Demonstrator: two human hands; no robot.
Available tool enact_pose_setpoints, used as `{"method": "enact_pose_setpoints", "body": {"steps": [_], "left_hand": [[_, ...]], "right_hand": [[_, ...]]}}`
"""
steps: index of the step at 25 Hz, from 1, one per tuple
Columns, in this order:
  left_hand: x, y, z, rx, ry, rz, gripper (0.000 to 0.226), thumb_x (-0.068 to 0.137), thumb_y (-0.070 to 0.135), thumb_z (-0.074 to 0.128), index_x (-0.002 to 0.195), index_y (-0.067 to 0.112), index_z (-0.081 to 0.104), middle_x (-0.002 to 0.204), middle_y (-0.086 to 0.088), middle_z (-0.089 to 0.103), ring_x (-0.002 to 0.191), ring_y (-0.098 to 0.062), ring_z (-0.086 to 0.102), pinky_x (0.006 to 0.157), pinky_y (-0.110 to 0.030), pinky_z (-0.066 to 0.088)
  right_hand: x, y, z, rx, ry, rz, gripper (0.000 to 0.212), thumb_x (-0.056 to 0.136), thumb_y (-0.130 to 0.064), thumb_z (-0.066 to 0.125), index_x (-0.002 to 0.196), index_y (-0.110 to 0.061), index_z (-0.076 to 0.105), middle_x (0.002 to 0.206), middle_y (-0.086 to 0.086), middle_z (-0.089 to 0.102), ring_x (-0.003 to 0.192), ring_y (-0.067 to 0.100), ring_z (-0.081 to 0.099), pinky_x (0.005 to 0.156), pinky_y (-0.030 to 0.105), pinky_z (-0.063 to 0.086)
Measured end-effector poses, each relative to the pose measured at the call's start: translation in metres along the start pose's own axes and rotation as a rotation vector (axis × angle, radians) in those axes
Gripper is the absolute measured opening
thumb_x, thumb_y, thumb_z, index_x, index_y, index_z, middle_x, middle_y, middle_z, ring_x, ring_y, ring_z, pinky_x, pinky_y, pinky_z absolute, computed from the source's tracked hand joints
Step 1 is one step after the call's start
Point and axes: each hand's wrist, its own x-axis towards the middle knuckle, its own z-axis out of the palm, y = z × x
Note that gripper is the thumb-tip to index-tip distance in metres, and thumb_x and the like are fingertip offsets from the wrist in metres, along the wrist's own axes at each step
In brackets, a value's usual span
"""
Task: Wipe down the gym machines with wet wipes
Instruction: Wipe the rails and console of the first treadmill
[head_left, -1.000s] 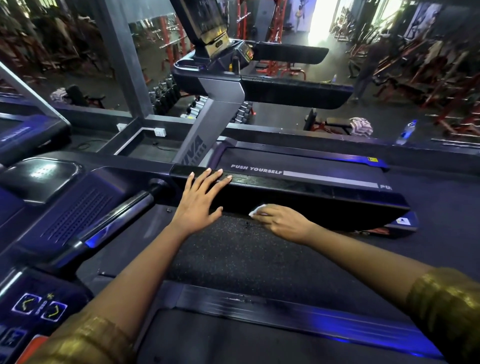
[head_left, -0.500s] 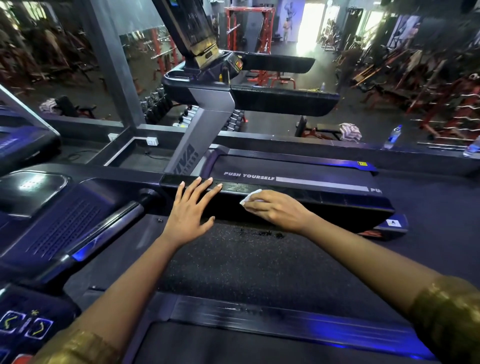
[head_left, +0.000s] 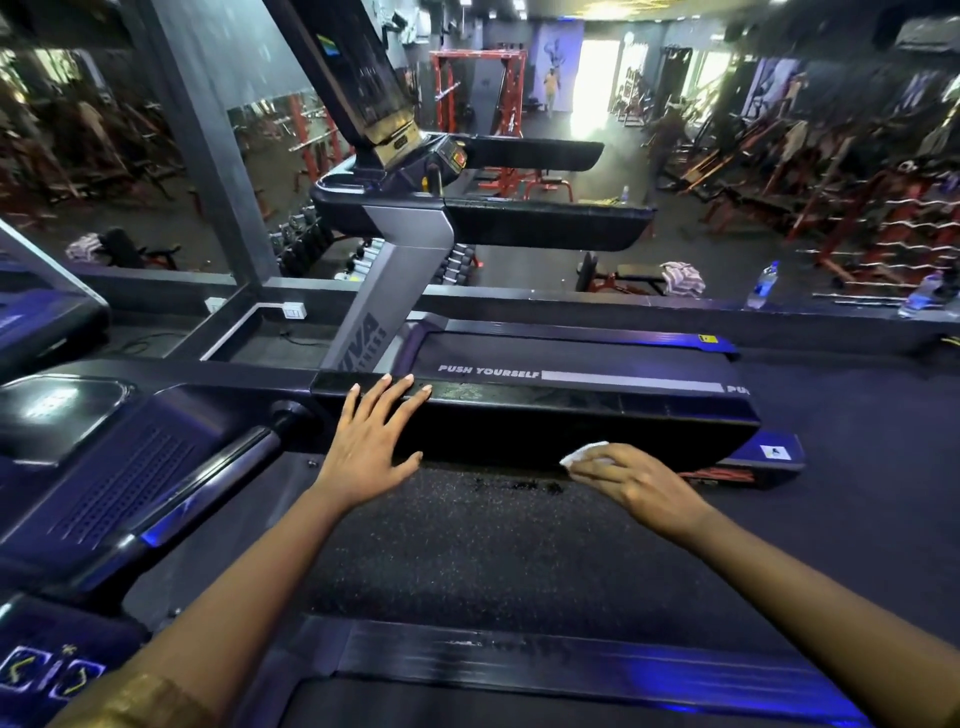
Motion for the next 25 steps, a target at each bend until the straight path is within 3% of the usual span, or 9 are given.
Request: {"method": "enact_pose_setpoints", "body": {"steps": [4,7,10,13,18,23,25], "left_hand": [[-0.006,-0.018,-0.02,0.0,0.053,-0.125,0.075,0.08,0.044,0.051,0.147,0.015,0.032,0.15,-0.011,0.034,0.139,-0.033,0.029,0.111,-0.052,0.027],[-0.015,-0.049,-0.03,0.026,-0.019,-0.242,0.084,0.076,0.033,0.074,0.146,0.009,0.034,0.152,-0.016,0.031,0.139,-0.037,0.03,0.11,-0.056,0.026],[-0.024,-0.069,-0.033,0.02,-0.161,-0.269,0.091,0.076,0.032,0.075,0.148,0.009,0.025,0.155,-0.015,0.021,0.143,-0.036,0.021,0.113,-0.053,0.019],[-0.031,-0.077,-0.031,0.013,-0.158,-0.224,0.092,0.076,0.03,0.075,0.148,0.004,0.023,0.155,-0.016,0.022,0.144,-0.035,0.019,0.114,-0.05,0.017],[-0.035,-0.076,-0.03,0.027,-0.126,-0.187,0.092,0.08,0.036,0.07,0.149,0.006,0.018,0.156,-0.014,0.019,0.146,-0.031,0.014,0.116,-0.043,0.008],[-0.033,-0.072,-0.032,-0.003,-0.109,-0.207,0.086,0.086,0.039,0.064,0.15,0.009,0.015,0.158,-0.011,0.015,0.147,-0.029,0.008,0.117,-0.042,0.002],[-0.031,-0.068,-0.032,-0.045,-0.086,-0.208,0.083,0.086,0.037,0.064,0.15,0.01,0.019,0.158,-0.01,0.016,0.147,-0.029,0.009,0.116,-0.042,0.001]], "right_hand": [[0.081,-0.079,0.017,0.093,0.267,-0.075,0.031,0.087,-0.011,0.046,0.106,-0.006,0.069,0.111,0.001,0.068,0.107,0.009,0.051,0.103,0.014,0.029],[0.149,-0.132,0.032,0.234,0.361,0.024,0.039,0.081,-0.009,0.038,0.102,-0.002,0.07,0.105,0.007,0.069,0.103,0.012,0.05,0.097,0.015,0.034],[0.2,-0.172,0.051,0.302,0.22,0.131,0.042,0.087,-0.012,0.036,0.118,-0.004,0.063,0.12,0.01,0.063,0.112,0.021,0.054,0.1,0.026,0.043],[0.227,-0.191,0.075,0.167,-0.056,0.145,0.043,0.099,-0.013,0.034,0.141,-0.006,0.036,0.145,0.009,0.039,0.131,0.024,0.034,0.109,0.029,0.026],[0.224,-0.188,0.088,-0.033,-0.102,0.136,0.049,0.098,-0.008,0.033,0.146,-0.003,0.02,0.152,0.012,0.024,0.136,0.026,0.024,0.113,0.032,0.018],[0.19,-0.143,0.062,-0.055,-0.04,0.274,0.039,0.101,-0.018,0.033,0.138,-0.011,0.042,0.143,0.005,0.041,0.132,0.018,0.034,0.107,0.025,0.022],[0.167,-0.121,0.054,-0.045,0.003,0.341,0.042,0.095,-0.001,0.035,0.136,-0.005,0.045,0.142,0.009,0.044,0.132,0.023,0.039,0.109,0.031,0.026]]}}
